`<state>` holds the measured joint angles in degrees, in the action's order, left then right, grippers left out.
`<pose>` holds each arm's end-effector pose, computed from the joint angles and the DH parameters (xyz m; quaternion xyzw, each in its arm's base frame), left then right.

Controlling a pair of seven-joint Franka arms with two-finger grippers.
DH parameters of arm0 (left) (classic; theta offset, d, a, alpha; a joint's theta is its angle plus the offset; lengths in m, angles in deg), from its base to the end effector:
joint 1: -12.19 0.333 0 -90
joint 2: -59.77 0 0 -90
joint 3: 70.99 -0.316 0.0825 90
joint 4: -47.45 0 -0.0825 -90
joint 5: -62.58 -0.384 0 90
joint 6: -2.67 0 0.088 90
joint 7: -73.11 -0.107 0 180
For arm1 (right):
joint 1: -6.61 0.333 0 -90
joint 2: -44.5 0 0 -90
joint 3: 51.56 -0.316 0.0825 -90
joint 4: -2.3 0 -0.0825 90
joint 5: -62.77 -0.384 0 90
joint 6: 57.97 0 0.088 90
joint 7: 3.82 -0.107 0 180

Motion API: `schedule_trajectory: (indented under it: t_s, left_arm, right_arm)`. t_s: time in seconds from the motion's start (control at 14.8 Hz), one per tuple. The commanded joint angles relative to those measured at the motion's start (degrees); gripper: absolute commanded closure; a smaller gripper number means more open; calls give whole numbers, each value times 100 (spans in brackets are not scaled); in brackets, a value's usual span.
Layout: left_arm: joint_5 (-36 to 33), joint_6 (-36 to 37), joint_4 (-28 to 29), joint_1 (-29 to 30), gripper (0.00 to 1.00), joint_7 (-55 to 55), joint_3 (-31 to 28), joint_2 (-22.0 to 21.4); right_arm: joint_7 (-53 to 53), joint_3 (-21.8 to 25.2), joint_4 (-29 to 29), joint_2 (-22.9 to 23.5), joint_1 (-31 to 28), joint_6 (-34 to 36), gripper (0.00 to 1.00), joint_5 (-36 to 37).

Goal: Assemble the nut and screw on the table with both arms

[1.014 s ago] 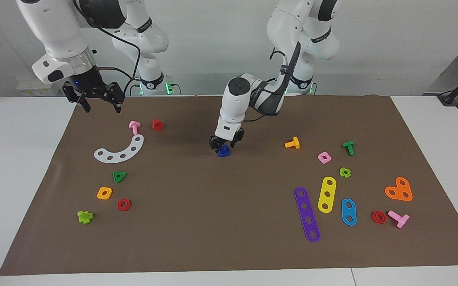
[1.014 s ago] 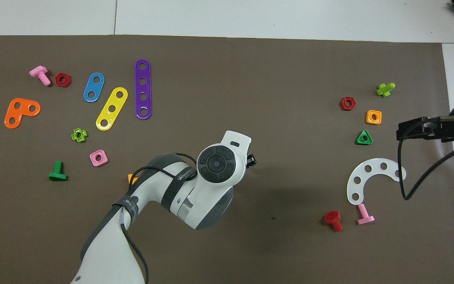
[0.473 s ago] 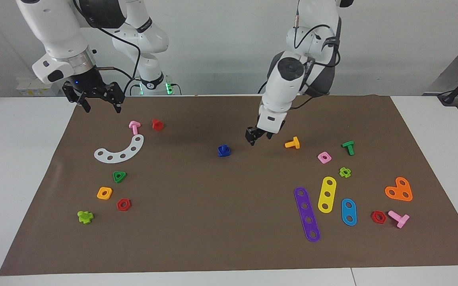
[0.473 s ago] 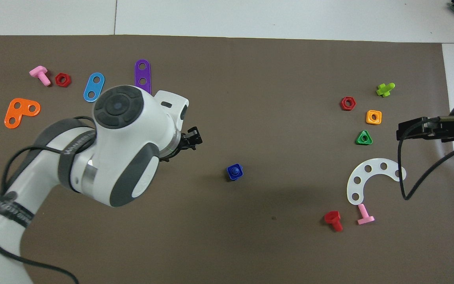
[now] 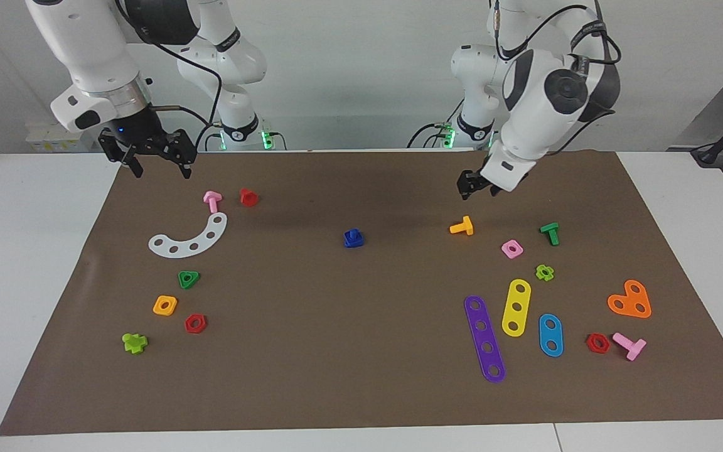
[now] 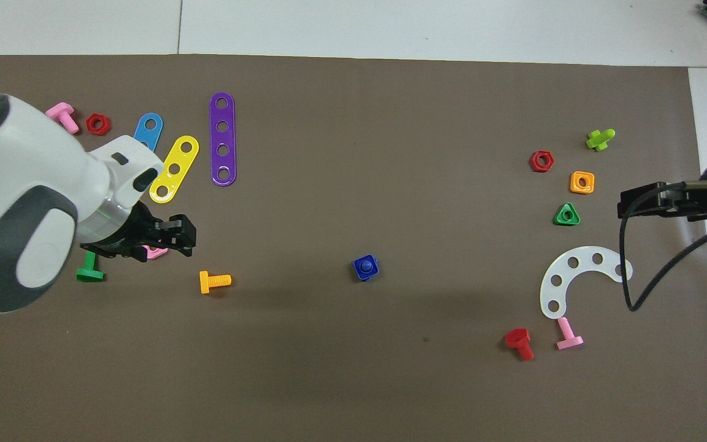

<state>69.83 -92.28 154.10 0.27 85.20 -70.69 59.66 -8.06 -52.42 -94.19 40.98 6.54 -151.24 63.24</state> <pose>0.5236 -0.1262 0.4972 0.9929 0.0107 -0.1116 0.0395 0.5392 0.0068 0.6094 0.9995 -0.0299 0.0028 0.0044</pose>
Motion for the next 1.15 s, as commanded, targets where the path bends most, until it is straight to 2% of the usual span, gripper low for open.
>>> schedule_trajectory:
  t_s: [0.0,0.2,0.34,0.47,0.54,0.68,1.08]
  left_arm:
    - [-328,64,496,627,27,-1119,67,-594]
    - [-803,-23,366,918,26,-1192,67,-754]
    - [-866,-59,-124,1094,24,-1175,67,-667]
    - [-953,-33,-783,1252,11,-1192,67,-439]
    - [-1015,-33,-1056,1253,0,-1192,75,-350]
    - [-1042,37,-1339,1244,0,-1192,84,-262]
    - [-1033,239,-1349,1236,0,-1192,84,-367]
  right_arm:
    - [152,-10,-106,-105,-54,-6,0,-169]
    - [152,-10,-97,-105,-54,-42,0,-161]
    - [117,-10,-36,-70,-46,-24,0,-99]
    - [91,-19,113,-8,-46,2,0,-64]
    - [82,-19,192,9,-46,11,0,-64]
    - [82,-19,289,62,-46,11,0,-46]
    - [-85,-28,562,185,-46,257,0,-38]
